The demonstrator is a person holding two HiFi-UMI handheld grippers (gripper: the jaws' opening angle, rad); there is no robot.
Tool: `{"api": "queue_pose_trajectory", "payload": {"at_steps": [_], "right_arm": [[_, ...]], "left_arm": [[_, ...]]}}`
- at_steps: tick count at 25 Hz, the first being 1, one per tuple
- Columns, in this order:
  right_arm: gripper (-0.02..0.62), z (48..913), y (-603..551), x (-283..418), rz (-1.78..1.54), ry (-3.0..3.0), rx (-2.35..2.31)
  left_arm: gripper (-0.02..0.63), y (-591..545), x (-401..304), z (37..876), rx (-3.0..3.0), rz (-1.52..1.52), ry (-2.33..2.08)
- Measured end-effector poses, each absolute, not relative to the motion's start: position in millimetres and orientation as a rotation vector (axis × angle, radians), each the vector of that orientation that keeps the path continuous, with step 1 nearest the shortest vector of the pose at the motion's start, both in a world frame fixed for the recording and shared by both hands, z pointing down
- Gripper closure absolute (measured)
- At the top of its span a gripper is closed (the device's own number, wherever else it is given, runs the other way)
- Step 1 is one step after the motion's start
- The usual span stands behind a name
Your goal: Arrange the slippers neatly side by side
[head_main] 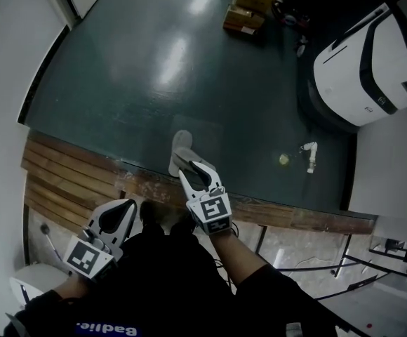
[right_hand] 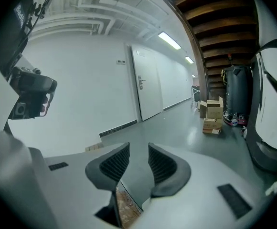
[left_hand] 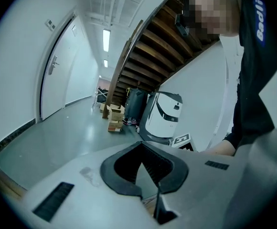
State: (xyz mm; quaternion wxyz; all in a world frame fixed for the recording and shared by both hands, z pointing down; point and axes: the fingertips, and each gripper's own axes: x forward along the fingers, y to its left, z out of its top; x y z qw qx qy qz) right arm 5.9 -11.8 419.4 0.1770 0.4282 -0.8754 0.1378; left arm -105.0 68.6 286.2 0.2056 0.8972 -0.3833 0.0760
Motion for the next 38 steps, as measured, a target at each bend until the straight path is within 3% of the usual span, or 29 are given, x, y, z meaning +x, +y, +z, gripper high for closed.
{"api": "queue_pose_trajectory", "payload": {"at_steps": [24, 38], "right_arm": [[0.495, 587, -25, 15, 0.294, -2.121, 0.961], [0.495, 689, -39, 34, 0.279, -1.988, 0.840]], "left_arm": [[0.606, 21, -149, 351, 2.423, 0.309, -1.091], [0.606, -44, -120, 398, 2.516, 0.351, -1.097]]}}
